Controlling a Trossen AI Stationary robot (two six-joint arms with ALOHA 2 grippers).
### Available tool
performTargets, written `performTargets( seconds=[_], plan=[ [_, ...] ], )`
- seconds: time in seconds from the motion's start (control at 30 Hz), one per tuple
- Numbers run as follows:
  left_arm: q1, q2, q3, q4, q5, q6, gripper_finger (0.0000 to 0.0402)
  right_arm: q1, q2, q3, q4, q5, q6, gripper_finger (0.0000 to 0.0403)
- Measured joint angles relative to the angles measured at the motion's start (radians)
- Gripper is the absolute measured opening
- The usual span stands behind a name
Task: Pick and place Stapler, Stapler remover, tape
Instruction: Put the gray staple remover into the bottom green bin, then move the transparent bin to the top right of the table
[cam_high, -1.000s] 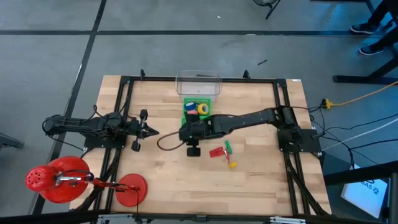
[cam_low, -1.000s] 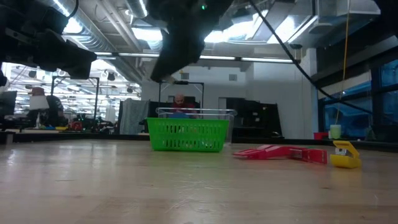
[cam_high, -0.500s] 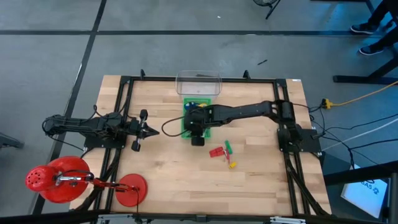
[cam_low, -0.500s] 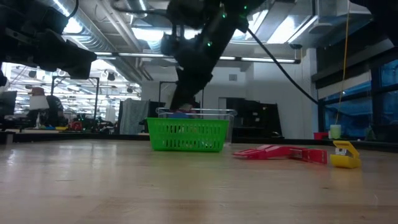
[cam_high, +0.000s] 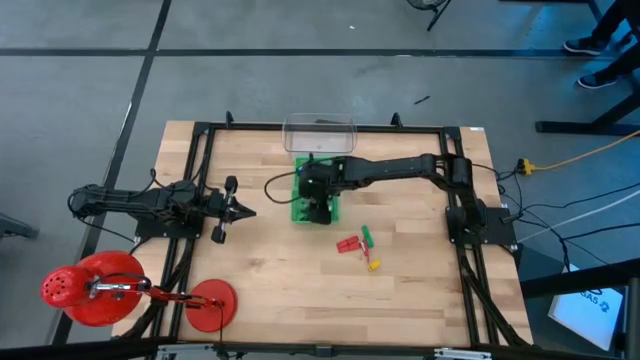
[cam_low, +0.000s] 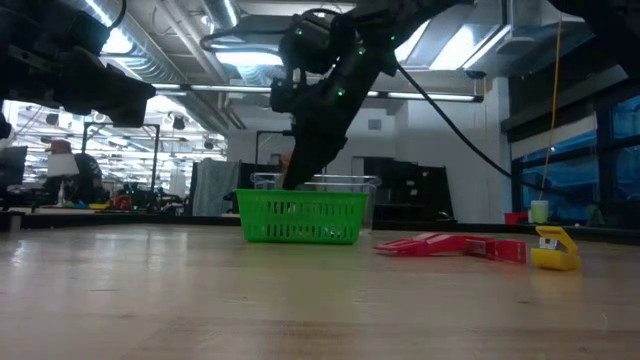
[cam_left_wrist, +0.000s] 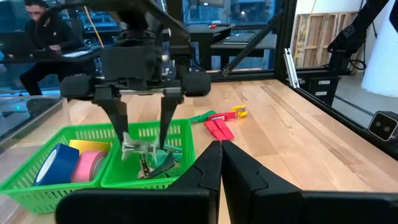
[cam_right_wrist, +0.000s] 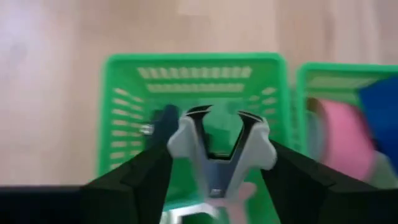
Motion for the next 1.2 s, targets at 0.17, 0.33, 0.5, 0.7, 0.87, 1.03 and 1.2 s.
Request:
performTargets(
  seconds=[0.17, 0.33, 0.5, 0.7, 0.87, 1.03, 1.2],
  plan=[
    [0.0, 0.0, 0.0, 0.0, 0.0, 0.0, 0.0004, -0.024, 0.0, 0.0, 0.0, -0.152, 0.001, 0.027],
    [0.0, 0.0, 0.0, 0.0, 0.0, 0.0, 0.0008, -0.035, 0.0, 0.0, -0.01, -0.155, -0.012, 0.0296],
    [0.0, 0.0, 0.0, 0.0, 0.0, 0.0, 0.0008, -0.036, -0.006, 0.0, -0.052, -0.153, -0.023, 0.0298],
    [0.0, 0.0, 0.0, 0.0, 0.0, 0.0, 0.0006, -0.025, -0.04, 0.0, -0.085, -0.151, 0.013, 0.0283],
    [0.0, 0.0, 0.0, 0.0, 0.0, 0.0, 0.0006, -0.005, -0.061, 0.0, -0.096, -0.152, 0.107, 0.0274],
    [0.0, 0.0, 0.0, 0.0, 0.0, 0.0, 0.0006, 0.032, -0.067, 0.0, -0.102, -0.142, 0.202, 0.0272],
    [0.0, 0.0, 0.0, 0.0, 0.0, 0.0, 0.0008, 0.104, -0.088, 0.0, -0.157, -0.036, 0.221, 0.0272]
  ],
)
